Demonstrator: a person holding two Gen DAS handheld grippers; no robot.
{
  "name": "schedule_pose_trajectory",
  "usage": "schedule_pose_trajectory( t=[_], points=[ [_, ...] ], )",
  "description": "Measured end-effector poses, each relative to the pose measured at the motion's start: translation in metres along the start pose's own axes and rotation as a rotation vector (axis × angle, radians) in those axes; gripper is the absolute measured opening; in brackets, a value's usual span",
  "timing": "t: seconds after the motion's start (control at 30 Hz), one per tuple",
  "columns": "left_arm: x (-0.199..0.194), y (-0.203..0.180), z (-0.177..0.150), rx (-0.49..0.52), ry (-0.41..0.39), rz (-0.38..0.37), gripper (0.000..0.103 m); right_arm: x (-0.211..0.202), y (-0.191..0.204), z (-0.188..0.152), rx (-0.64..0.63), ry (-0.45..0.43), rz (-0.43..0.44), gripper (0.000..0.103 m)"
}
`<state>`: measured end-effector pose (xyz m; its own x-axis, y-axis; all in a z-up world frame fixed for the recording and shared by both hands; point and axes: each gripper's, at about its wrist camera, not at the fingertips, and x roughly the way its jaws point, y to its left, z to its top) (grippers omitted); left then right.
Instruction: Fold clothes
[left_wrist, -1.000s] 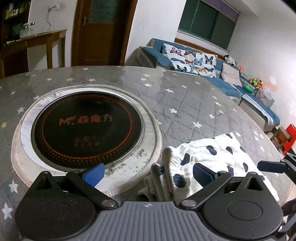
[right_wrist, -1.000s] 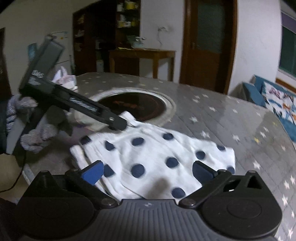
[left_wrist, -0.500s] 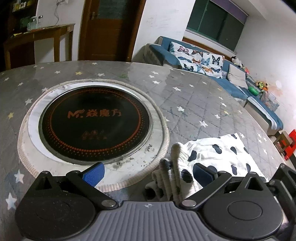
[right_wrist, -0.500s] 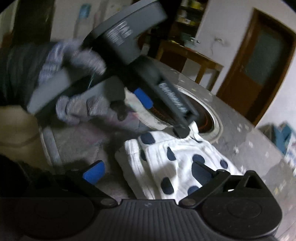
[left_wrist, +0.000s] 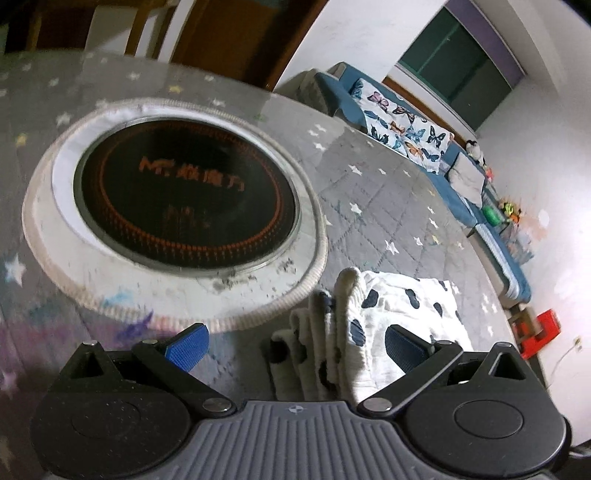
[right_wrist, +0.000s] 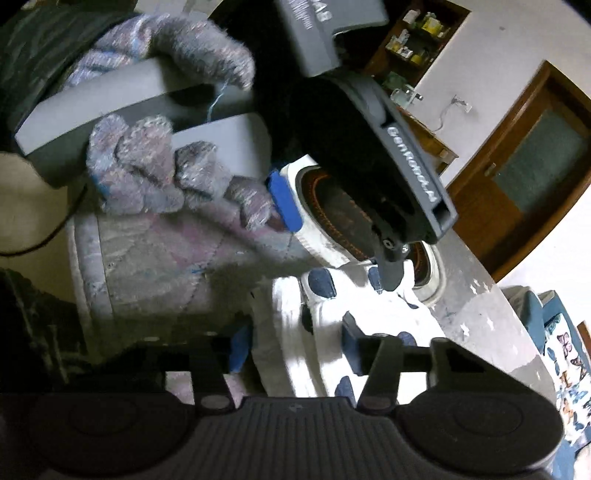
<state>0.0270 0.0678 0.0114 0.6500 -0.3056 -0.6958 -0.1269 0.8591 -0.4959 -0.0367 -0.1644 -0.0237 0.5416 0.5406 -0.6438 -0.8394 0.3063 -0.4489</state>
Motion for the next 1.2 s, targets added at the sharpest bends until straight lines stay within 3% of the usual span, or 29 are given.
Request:
schedule_pose_trajectory(
  t=[0.27,0.77,1.07,1.2],
  points=[
    [0.0,0.01,-0.007,-0.192,0.036,-0.085,0.103,-0.013,-0.019,0.0,0.108,-0.059,-0.011,0.032],
    [0.005,0.021,-0.027,-0.487,0.087,-0.257,0.103,-0.041,-0.045,-0.008,0.265,-0.125,-0.007,0.025],
    [0.024,0.008,-0.023,-0.501,0.104,-0.3,0.101,-0.032,-0.047,-0.011,0.277,-0.131,0.045,0.025],
    [0.028,0.008,-0.024,-0.482,0.102,-0.307,0.084,-0.029,-0.048,-0.014,0.286,-0.13,0.089,0.034]
  ],
)
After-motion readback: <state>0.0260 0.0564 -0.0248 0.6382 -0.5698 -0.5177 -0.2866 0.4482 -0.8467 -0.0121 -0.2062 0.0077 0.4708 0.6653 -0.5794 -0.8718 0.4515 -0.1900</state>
